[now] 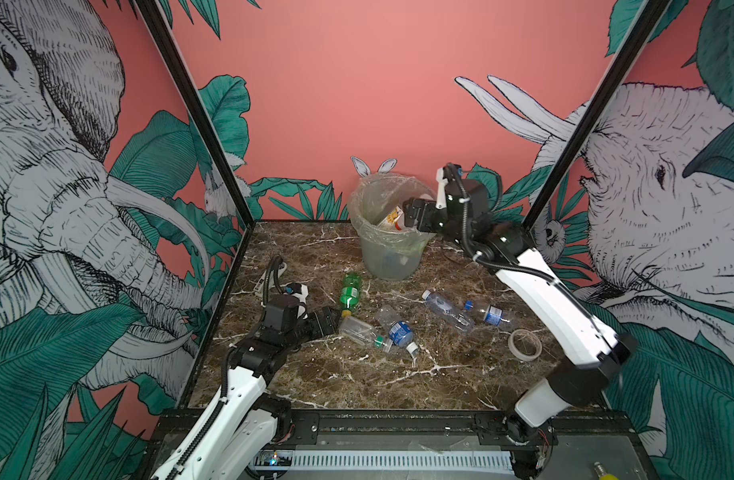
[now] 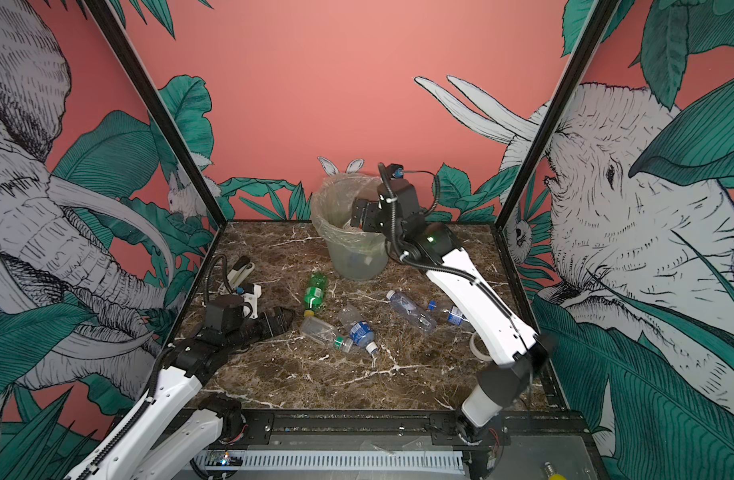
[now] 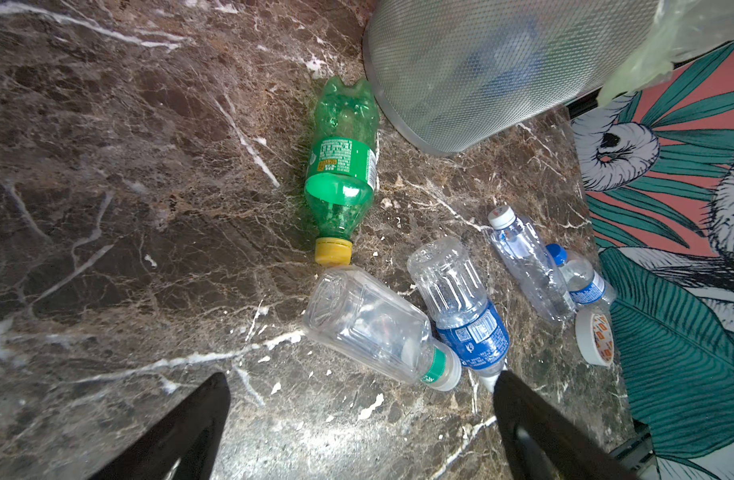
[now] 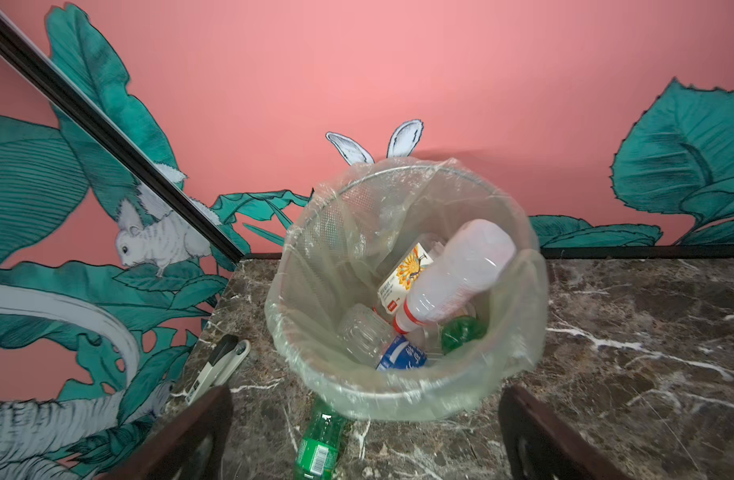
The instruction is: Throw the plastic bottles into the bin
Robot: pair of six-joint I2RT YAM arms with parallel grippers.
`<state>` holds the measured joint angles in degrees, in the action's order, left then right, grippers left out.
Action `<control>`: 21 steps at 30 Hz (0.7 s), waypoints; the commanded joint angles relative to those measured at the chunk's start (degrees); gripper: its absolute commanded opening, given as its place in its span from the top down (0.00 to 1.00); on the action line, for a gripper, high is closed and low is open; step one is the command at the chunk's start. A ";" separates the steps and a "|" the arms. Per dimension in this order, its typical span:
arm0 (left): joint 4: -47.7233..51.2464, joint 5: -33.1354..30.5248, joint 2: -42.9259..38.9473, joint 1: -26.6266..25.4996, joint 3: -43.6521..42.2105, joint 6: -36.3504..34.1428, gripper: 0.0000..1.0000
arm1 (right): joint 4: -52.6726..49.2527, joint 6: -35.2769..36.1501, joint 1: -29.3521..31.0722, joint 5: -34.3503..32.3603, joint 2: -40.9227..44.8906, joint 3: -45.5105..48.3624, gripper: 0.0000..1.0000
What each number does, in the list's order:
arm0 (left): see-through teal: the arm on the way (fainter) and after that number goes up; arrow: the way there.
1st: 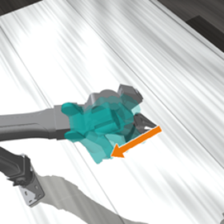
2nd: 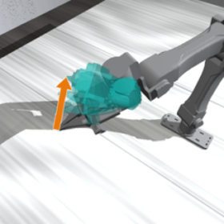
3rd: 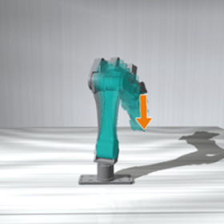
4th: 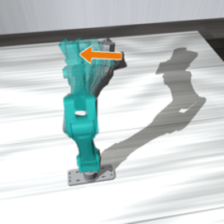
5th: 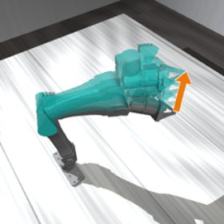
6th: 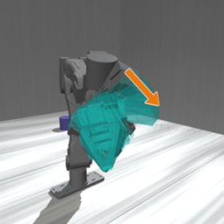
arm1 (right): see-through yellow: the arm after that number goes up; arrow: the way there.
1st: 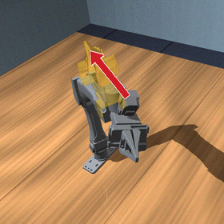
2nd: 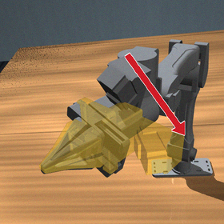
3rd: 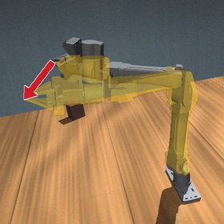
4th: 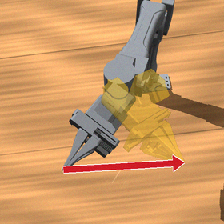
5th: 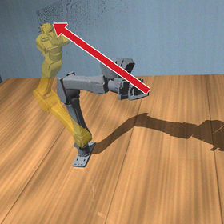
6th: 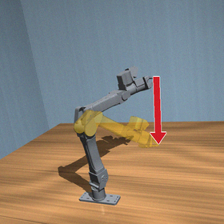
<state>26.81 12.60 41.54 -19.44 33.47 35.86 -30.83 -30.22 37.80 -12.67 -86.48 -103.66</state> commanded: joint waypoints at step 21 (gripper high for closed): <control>5.04 -1.04 -1.41 0.23 0.35 4.54 0.00 | 5.54 -11.50 -0.27 -2.04 32.00 47.33 0.01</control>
<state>28.73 12.51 40.23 -19.44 33.47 37.45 -27.33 -38.92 37.63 -14.37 -55.88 -58.22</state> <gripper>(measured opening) 0.994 0.992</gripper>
